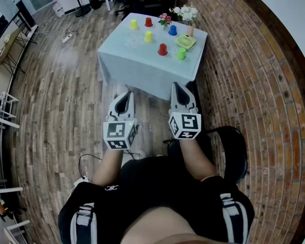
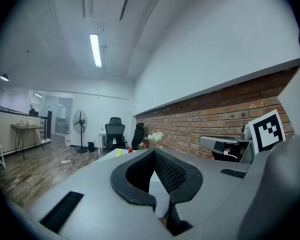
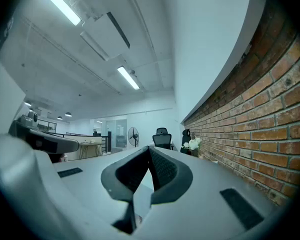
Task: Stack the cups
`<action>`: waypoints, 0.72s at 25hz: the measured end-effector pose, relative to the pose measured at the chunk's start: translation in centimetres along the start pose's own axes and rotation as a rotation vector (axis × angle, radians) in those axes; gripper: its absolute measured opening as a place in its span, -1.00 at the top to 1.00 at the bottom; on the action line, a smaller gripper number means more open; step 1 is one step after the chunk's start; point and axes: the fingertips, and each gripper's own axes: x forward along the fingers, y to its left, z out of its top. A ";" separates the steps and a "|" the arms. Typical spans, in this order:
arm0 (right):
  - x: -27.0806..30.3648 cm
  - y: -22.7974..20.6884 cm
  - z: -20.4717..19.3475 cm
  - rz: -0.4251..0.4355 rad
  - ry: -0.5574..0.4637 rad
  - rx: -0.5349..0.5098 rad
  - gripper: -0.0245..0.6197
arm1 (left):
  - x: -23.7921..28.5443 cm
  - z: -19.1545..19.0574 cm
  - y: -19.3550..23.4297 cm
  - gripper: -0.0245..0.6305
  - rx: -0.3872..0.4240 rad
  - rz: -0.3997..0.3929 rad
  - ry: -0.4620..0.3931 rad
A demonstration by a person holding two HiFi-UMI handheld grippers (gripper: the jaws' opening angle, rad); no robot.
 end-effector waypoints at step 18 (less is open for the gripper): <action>1.5 1.8 0.1 -0.003 0.003 0.002 0.92 | -0.3 0.1 1.9 0.92 -0.005 -0.006 -0.008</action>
